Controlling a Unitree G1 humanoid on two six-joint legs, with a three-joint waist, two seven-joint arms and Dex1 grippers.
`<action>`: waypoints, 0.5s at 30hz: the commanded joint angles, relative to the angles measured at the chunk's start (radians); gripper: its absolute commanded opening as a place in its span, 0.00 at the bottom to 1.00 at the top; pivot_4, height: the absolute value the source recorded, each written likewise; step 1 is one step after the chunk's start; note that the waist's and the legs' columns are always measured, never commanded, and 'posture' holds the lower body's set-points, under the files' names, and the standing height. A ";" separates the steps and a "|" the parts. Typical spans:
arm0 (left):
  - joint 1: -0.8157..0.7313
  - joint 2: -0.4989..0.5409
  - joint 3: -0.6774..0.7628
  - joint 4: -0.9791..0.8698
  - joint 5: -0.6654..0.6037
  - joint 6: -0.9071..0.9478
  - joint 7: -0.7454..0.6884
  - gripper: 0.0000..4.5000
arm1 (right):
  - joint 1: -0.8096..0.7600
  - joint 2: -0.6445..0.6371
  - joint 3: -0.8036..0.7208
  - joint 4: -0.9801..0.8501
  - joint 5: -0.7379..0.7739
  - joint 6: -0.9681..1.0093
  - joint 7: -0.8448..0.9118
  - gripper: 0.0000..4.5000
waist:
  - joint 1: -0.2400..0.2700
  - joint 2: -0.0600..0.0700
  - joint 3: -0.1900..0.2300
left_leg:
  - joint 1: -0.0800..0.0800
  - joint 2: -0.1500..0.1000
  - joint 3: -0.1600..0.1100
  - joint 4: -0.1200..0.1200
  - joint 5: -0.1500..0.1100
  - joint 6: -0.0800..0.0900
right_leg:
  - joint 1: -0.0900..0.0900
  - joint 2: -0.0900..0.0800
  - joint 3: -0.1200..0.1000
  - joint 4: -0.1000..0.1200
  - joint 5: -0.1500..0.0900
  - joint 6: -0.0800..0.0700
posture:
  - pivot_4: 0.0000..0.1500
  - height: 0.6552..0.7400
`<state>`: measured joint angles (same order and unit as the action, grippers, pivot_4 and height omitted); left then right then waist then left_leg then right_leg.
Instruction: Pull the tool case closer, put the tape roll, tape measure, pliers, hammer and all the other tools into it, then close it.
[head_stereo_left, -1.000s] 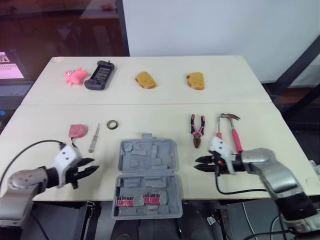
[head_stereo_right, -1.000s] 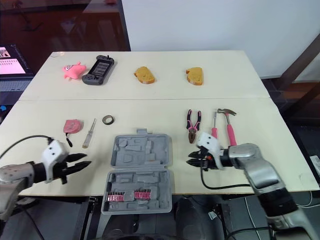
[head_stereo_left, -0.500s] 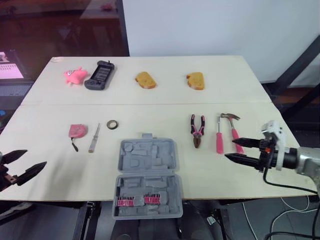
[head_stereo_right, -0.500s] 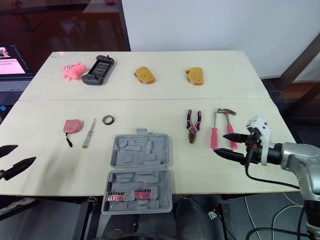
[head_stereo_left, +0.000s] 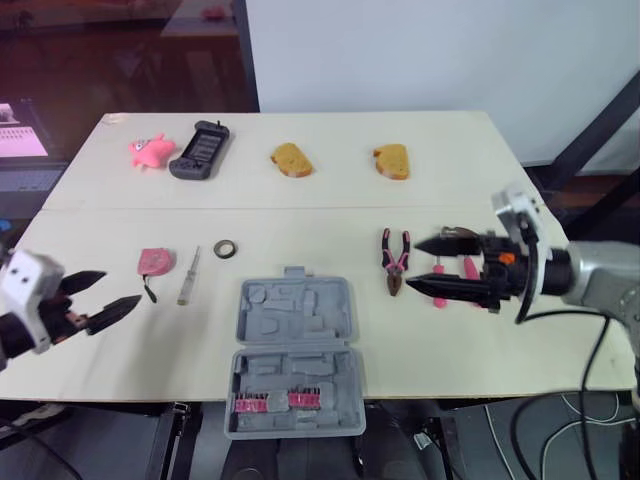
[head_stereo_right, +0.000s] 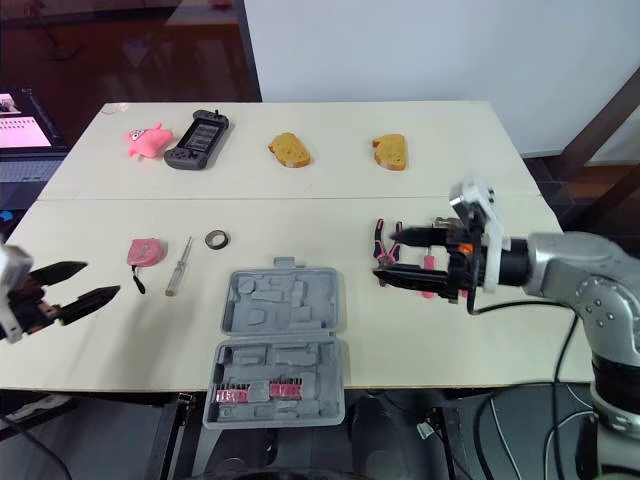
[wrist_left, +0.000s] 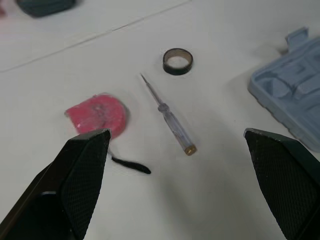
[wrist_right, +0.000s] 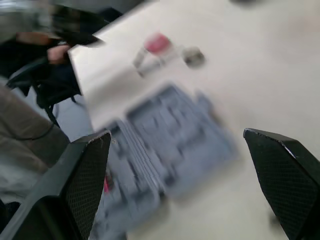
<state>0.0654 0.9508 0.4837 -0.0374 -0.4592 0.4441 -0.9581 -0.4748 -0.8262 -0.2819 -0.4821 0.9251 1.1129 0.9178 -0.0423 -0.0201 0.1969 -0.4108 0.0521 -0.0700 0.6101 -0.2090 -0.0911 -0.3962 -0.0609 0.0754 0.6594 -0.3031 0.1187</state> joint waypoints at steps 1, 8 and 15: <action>-0.191 0.068 -0.158 0.044 0.101 -0.034 -0.006 1.00 | -0.127 0.038 0.058 -0.078 0.078 0.066 -0.132 0.99 | 0.002 0.001 0.001 | 0.000 0.000 0.000 0.000 0.000 0.000 | 0.000 0.000 0.000 0.000 0.000 0.000 | 1.00 1.00; -0.567 0.026 -0.436 0.333 0.262 -0.141 -0.093 1.00 | -0.213 0.034 0.112 -0.126 0.107 0.112 -0.259 0.99 | 0.000 0.001 0.001 | -0.003 0.000 0.000 -0.001 0.000 0.001 | -0.003 0.000 0.000 0.001 0.003 0.004 | 1.00 1.00; -1.014 -0.107 -0.691 0.869 0.468 -0.282 -0.304 1.00 | -0.220 0.031 0.106 -0.131 0.245 0.167 -0.327 0.99 | 0.001 0.000 0.000 | -0.011 0.001 -0.005 0.003 0.000 0.001 | -0.010 0.004 -0.003 0.006 0.003 0.005 | 1.00 1.00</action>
<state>-0.8954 0.8424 -0.1886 0.7567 -0.0317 0.2098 -1.2179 -0.6874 -0.7912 -0.1494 -0.5968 1.1344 1.2777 0.6135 -0.0417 -0.0201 0.1973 -0.4229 0.0526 -0.0748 0.6138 -0.2089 -0.0899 -0.4063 -0.0571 0.0726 0.6650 -0.3001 0.1236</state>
